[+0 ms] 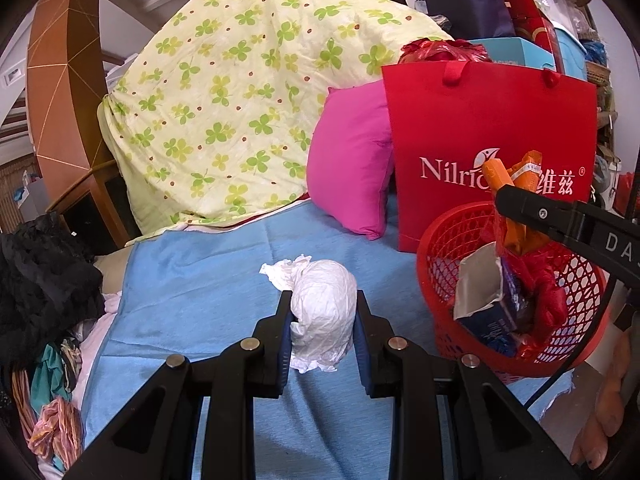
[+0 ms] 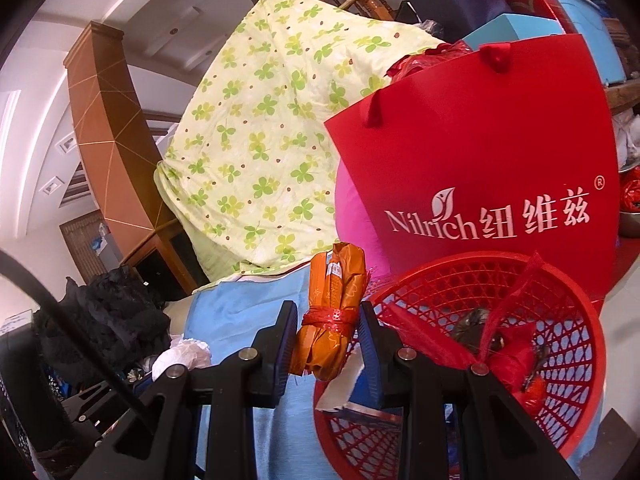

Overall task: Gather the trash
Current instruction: 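Lift and carry the paper ball and orange wrapper toward the red basket, then lower both held items into the red basket and open both tools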

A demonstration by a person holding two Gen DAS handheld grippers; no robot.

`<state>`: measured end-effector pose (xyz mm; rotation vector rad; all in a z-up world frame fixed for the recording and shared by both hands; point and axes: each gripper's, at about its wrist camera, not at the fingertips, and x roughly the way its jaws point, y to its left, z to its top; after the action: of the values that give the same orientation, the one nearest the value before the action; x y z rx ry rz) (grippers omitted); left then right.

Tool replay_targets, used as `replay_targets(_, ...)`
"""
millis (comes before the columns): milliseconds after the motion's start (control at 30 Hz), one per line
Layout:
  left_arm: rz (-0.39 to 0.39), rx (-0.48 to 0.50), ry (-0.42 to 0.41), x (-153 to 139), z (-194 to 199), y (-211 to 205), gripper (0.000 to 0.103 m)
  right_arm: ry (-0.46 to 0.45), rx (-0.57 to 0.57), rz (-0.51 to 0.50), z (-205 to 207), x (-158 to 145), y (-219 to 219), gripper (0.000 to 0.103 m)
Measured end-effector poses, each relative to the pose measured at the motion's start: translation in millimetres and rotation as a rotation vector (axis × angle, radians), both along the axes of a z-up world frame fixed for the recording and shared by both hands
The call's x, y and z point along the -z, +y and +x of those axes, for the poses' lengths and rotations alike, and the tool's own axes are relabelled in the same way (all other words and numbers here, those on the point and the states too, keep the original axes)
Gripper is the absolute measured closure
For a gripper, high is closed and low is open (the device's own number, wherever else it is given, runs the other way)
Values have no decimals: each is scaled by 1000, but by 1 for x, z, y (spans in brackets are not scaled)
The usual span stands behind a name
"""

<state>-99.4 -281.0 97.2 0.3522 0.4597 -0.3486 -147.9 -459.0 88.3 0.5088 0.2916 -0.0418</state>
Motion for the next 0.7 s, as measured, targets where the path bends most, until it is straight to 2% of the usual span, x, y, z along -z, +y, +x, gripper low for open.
replay_targets(700,-4,65,2,-8,-12,-25,74,1,64,35,-16,6,-33,70)
